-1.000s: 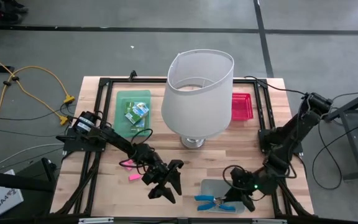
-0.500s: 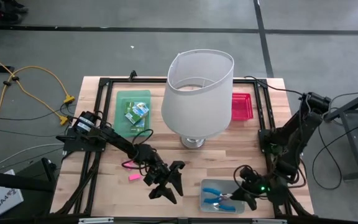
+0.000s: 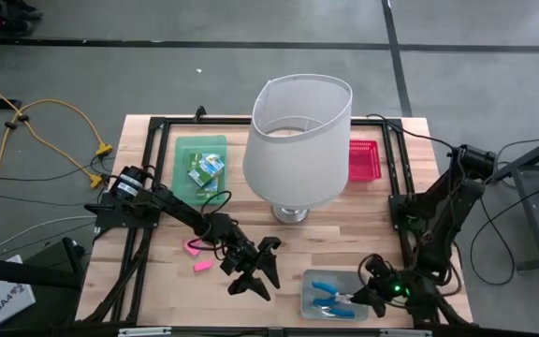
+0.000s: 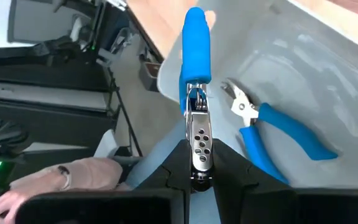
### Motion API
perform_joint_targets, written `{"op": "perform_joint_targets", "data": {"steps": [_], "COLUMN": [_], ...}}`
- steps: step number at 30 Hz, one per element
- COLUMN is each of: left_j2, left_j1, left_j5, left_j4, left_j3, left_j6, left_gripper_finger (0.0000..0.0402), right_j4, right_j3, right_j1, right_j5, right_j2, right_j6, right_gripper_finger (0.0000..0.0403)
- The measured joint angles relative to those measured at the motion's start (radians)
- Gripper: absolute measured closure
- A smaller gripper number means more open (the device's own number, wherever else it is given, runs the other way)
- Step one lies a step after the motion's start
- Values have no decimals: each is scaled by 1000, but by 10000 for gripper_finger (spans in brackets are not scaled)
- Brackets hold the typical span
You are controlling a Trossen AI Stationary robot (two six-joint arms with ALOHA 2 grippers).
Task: Pick & Place School Supplies
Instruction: Put the blue hole puncher into the gray bin
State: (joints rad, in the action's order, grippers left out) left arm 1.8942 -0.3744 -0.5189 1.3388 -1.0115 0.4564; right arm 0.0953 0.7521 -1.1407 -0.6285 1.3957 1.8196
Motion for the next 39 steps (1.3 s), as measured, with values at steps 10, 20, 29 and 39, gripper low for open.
{"op": "perform_joint_targets", "data": {"steps": [10, 20, 29, 39], "left_j2": [0, 0, 0, 0], "left_j1": [-1, -1, -1, -1], "left_j5": [-1, -1, -1, -1], "left_j4": [0, 0, 0, 0], "left_j3": [0, 0, 0, 0], "left_j6": [0, -2, -5, -5], "left_gripper_finger": [218, 218, 218, 218], "right_j4": [-2, -2, 0, 6], "right_j3": [0, 0, 0, 0], "right_j1": [75, 96, 96, 93], "right_j5": [91, 135, 134, 193], "right_j2": [67, 67, 67, 67], "right_j6": [97, 90, 70, 62], "right_gripper_finger": [370, 311, 302, 301]}}
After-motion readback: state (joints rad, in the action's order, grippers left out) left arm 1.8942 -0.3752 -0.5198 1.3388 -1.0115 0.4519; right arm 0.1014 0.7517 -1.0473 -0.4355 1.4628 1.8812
